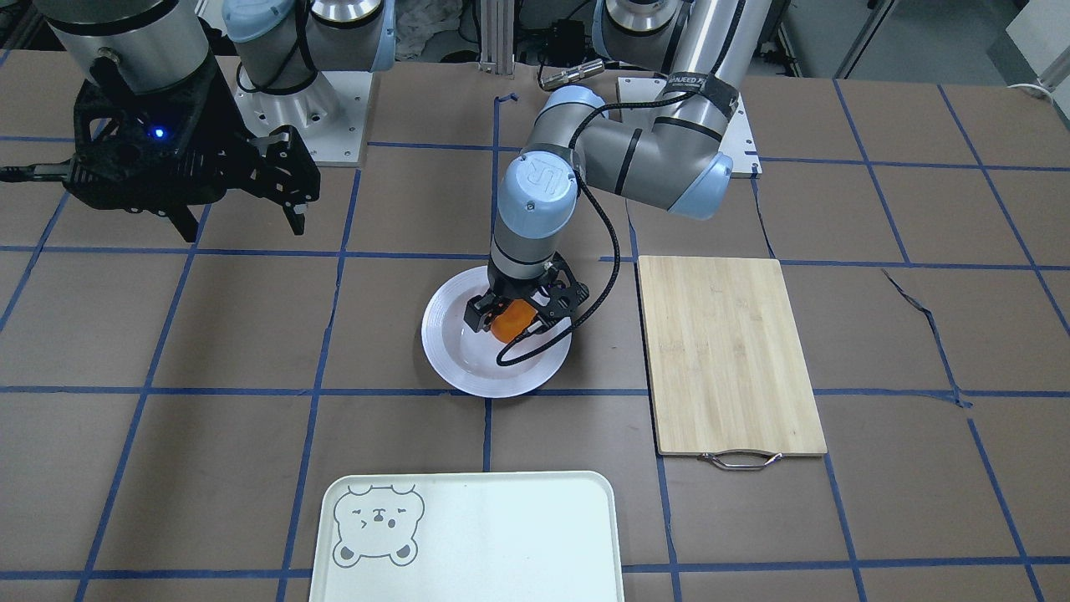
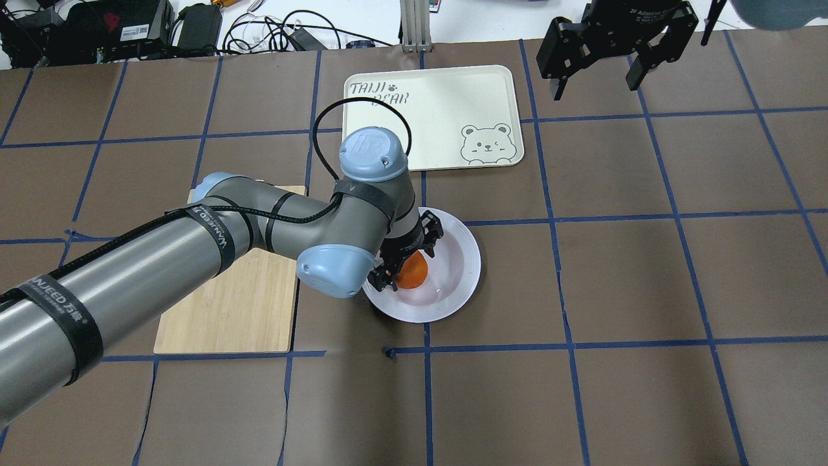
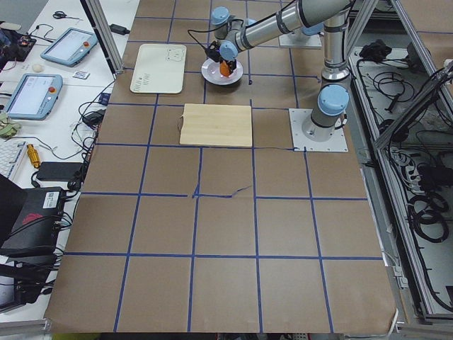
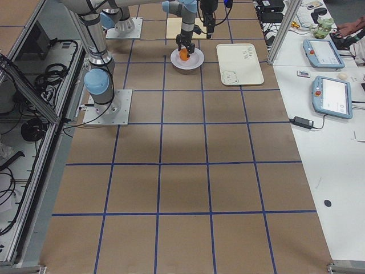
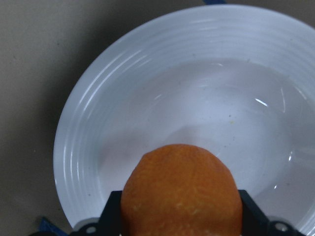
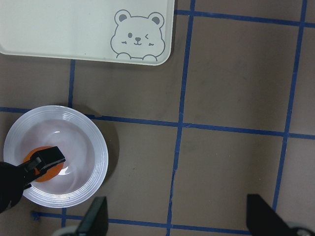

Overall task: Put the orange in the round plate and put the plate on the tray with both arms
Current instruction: 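Carry the orange with the left gripper over the white plate, then open the left gripper to drop the orange into the plate and lift away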

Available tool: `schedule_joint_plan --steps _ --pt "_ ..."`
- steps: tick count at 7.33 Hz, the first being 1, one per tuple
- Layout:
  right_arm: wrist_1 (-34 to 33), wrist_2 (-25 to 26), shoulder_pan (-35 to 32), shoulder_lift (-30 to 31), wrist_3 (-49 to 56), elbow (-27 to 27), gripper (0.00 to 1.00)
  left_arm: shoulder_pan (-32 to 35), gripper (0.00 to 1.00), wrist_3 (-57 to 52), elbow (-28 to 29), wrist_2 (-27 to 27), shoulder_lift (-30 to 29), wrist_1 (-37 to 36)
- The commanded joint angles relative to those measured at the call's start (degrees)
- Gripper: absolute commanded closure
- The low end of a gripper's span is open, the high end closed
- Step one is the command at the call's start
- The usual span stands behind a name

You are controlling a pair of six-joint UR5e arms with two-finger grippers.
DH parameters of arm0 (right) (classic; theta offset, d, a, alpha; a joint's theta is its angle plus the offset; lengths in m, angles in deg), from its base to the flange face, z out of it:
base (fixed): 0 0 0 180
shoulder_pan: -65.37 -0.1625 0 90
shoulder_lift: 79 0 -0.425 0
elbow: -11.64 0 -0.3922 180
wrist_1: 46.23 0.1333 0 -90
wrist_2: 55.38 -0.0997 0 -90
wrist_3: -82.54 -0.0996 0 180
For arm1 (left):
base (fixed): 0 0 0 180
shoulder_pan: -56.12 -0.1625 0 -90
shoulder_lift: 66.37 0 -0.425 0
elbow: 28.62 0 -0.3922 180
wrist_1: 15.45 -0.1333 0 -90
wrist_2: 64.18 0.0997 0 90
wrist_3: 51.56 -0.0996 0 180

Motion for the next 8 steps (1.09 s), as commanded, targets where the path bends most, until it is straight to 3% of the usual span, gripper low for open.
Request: schedule_joint_plan --steps 1,2,3,5,6,8 --pt "-1.7 -0.5 0.5 0.0 0.1 -0.1 0.00 -1.4 0.00 -4.5 3.0 0.5 1.8 0.1" --pt "-1.9 -0.7 0.6 -0.4 0.3 -0.1 0.00 -4.0 0.00 -8.3 7.4 0.7 2.4 3.8" --pt "-2.2 -0.8 1.2 -0.7 0.1 -0.8 0.00 -6.7 0.00 -14.4 12.2 0.8 3.9 12.3" --pt "-5.1 -9.1 3.7 -3.2 -0.3 -4.8 0.00 -12.8 0.00 -30.0 22.0 5.7 7.2 27.9" --pt "-10.6 -10.4 3.7 -4.9 -0.4 -7.9 0.00 -15.1 0.00 -37.3 24.9 6.0 8.9 33.2" --pt "-19.3 -17.2 3.6 -5.3 -6.0 -18.5 0.00 -15.9 0.00 -57.1 25.3 10.6 13.4 34.2"
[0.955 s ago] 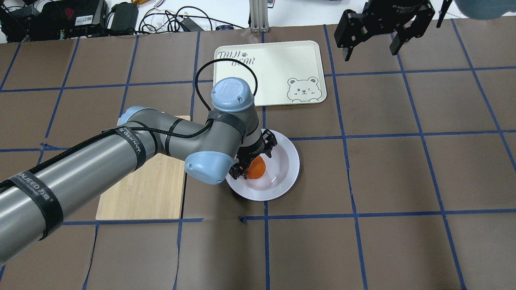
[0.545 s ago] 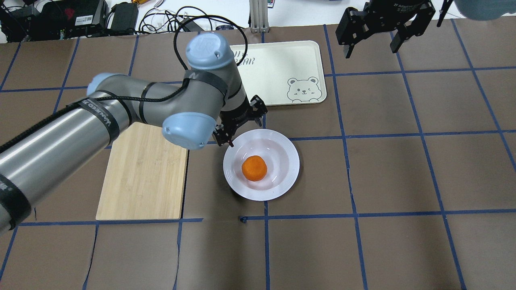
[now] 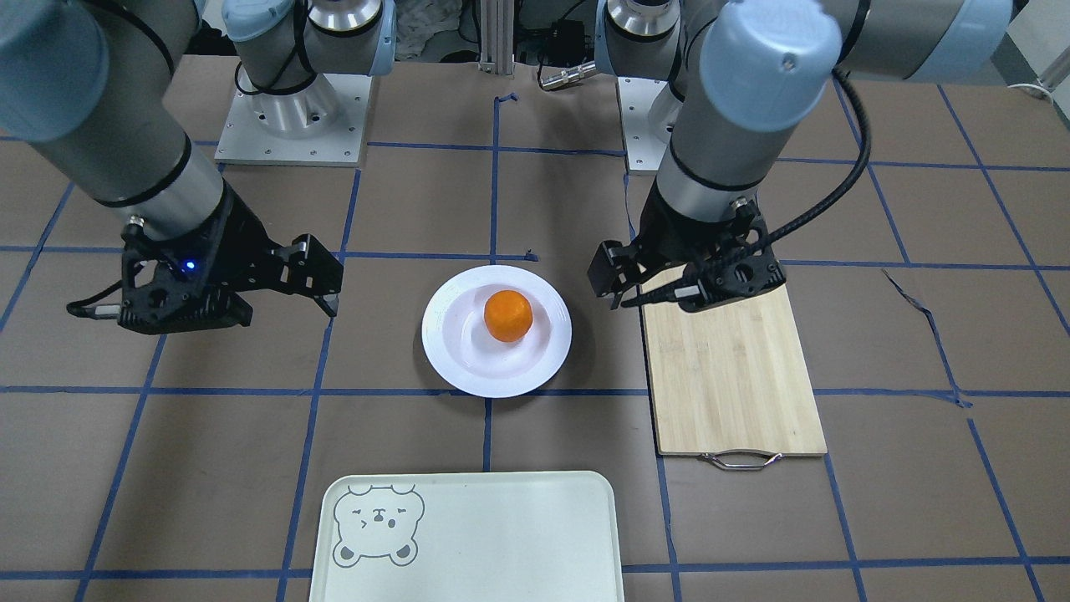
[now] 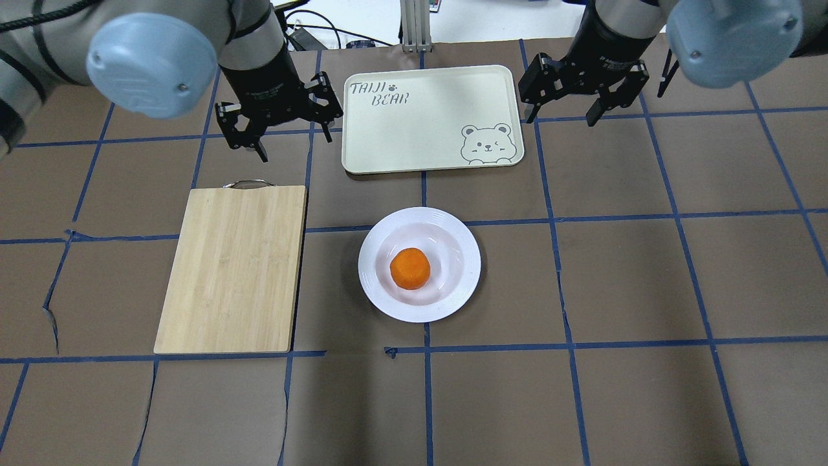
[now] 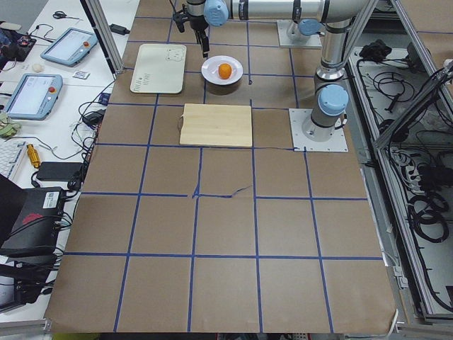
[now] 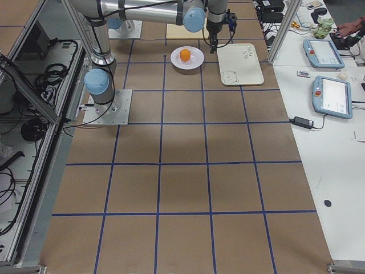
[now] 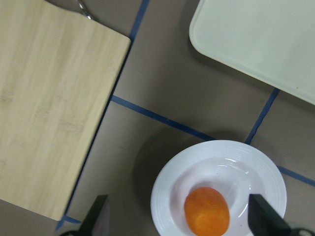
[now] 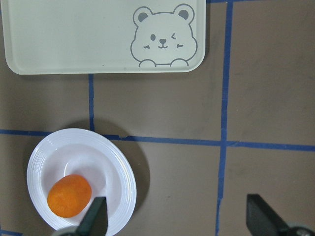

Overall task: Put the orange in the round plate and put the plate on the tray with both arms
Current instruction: 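Move the right gripper to the plate rim and grasp it while the left arm withdraws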

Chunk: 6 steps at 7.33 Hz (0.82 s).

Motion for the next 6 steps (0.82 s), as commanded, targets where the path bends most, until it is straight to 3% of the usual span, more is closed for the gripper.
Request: schedule_joint_plan --steps 1,3,4,6 --pt "-12.3 -5.5 -0.7 0.2 -6.2 -15.4 0.00 -0.7 0.00 -19.1 0.2 4.0 5.1 1.2" --pt "-26.8 -9.0 -2.3 -0.3 -6.6 -27.9 0.00 -0.4 0.00 -19.5 -0.7 1.9 8.9 1.2" --pt "-32.7 -14.5 -2.3 -1.8 -8.1 -30.8 0.00 -0.6 0.00 -20.0 -2.9 -0.6 10.0 0.7" --pt "-42.9 -15.4 -3.9 -6.9 -13.2 -33.8 0.00 -0.8 0.00 -23.7 -4.0 -1.5 11.4 0.7"
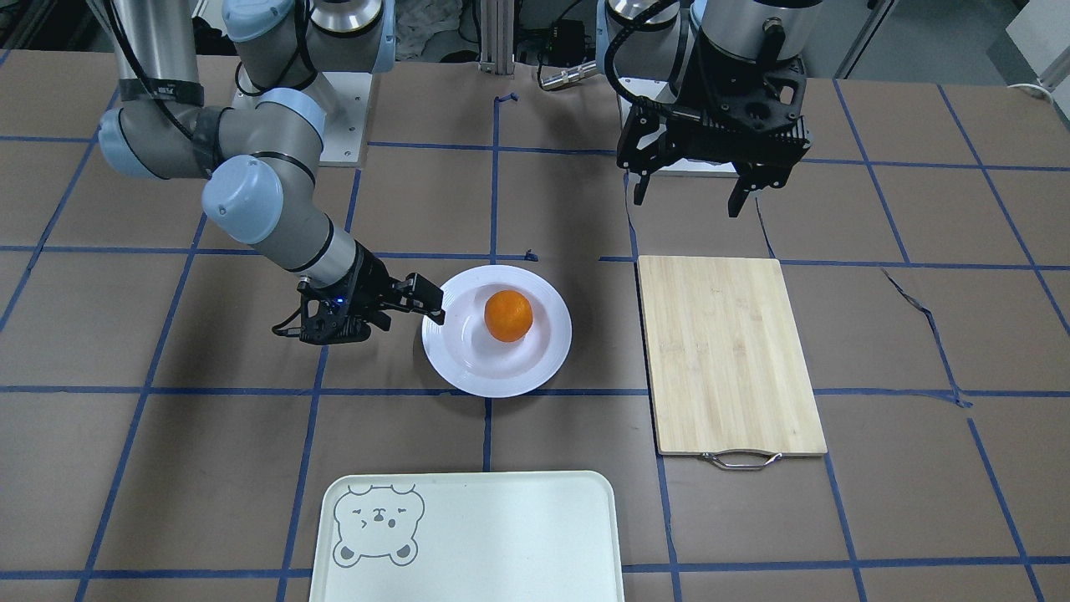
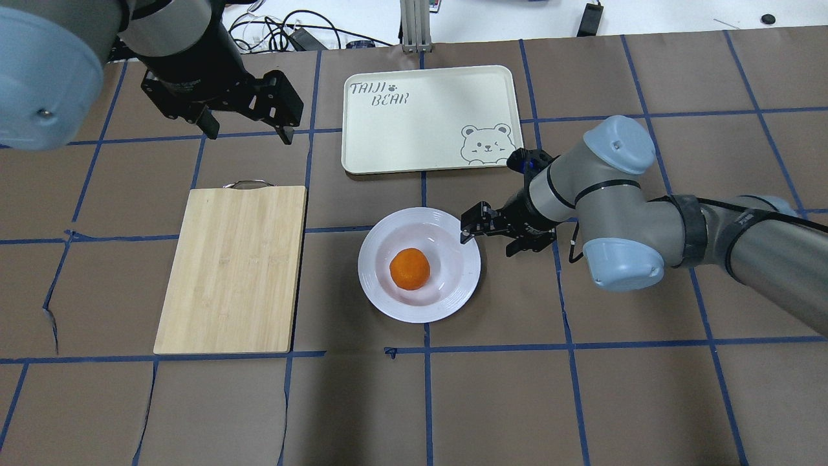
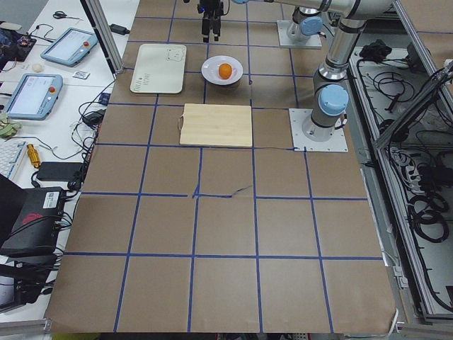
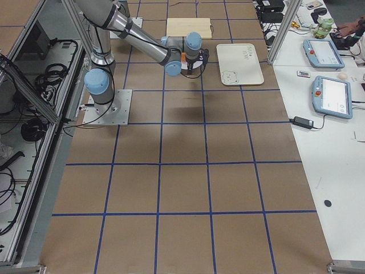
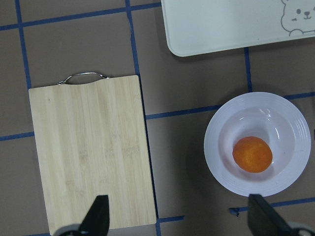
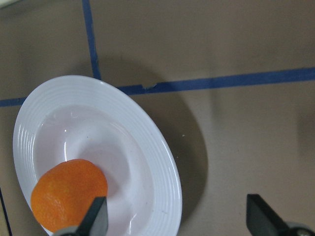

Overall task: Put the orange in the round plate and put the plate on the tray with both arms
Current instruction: 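Move the right gripper to the plate rim and grasp it while the left arm withdraws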

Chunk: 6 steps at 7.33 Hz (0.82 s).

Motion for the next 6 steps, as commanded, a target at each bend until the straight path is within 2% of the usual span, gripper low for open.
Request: schedule_joint_plan --steps 1,4,6 --pt "-7.5 -0.1 -3.6 -3.9 -4.5 -1.8 0.00 -0.4 0.00 -2.7 -1.1 -0.3 1.1 -0.3" --pt "-7.6 0.1 -3.8 -4.2 -4.8 -2.1 0.00 -0.5 0.00 -2.8 -1.2 -0.1 1.5 -0.1" --pt "-7.7 -0.6 -4.0 -5.5 -5.3 -2.0 0.15 -0.3 0.00 -2.8 -1.2 0.0 1.5 0.1"
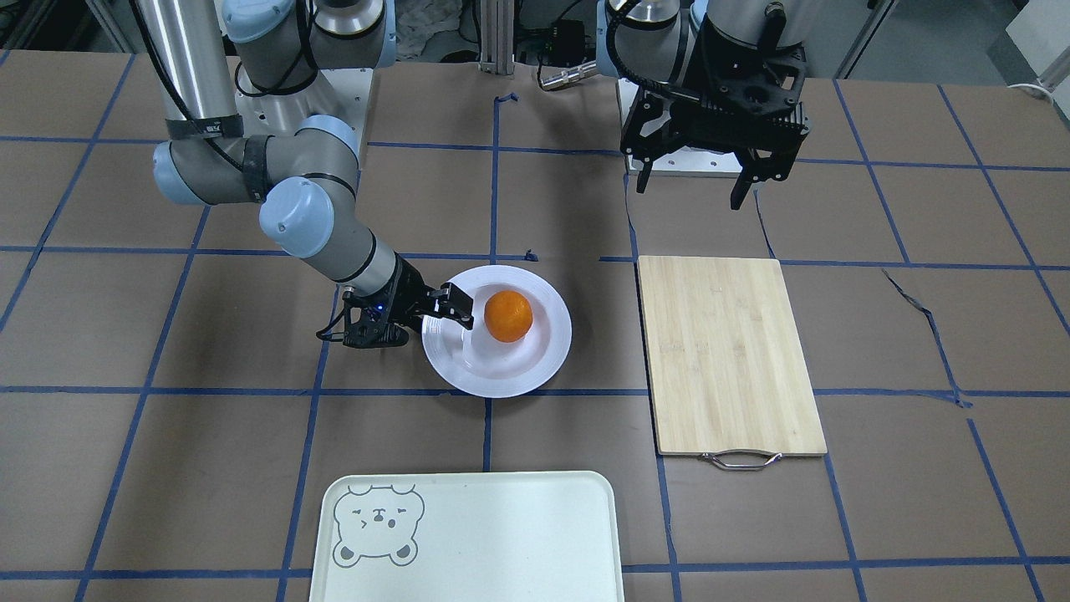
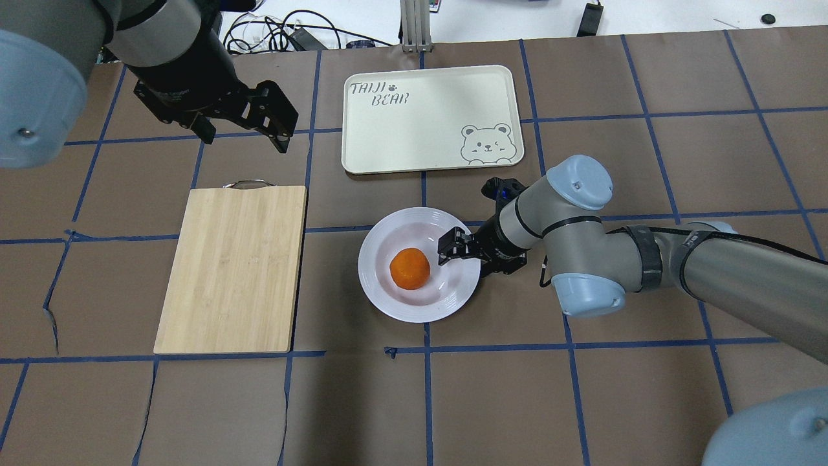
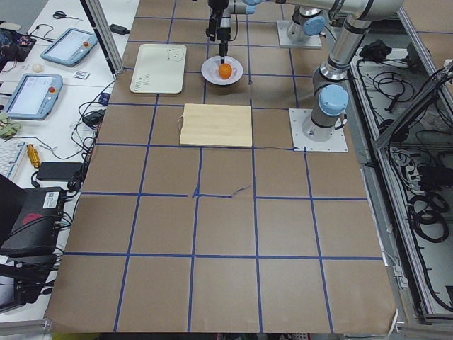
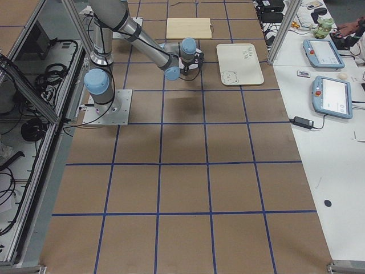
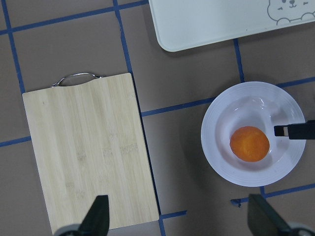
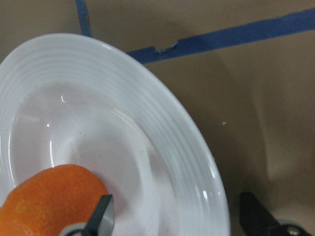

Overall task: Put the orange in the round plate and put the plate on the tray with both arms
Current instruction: 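Move the right gripper to the plate rim and grasp it while the left arm withdraws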

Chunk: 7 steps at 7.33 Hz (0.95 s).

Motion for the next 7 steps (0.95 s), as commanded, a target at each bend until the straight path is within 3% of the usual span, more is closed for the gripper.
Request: schedule_joint_plan --steps 1,3,6,7 --pt "0.0 -0.2 -0.2 -0.7 -0.2 0.0 0.22 0.3 0.00 0.2 -0.8 0.1 0.2 0.2" --pt "-0.7 0.2 -0.3 -0.8 0.1 0.1 0.51 0.0 0.00 0.0 -2.6 0.2 1.8 0.2" --pt "-1.5 0.3 -1.3 -0.7 0.4 0.2 0.82 -0.1 0.00 -0.3 -4.7 -0.1 2.9 -0.3" --pt "-1.5 0.3 -1.3 -0.6 0.4 0.3 0.87 -0.4 0.00 -0.4 -4.1 0.1 2.7 -0.2"
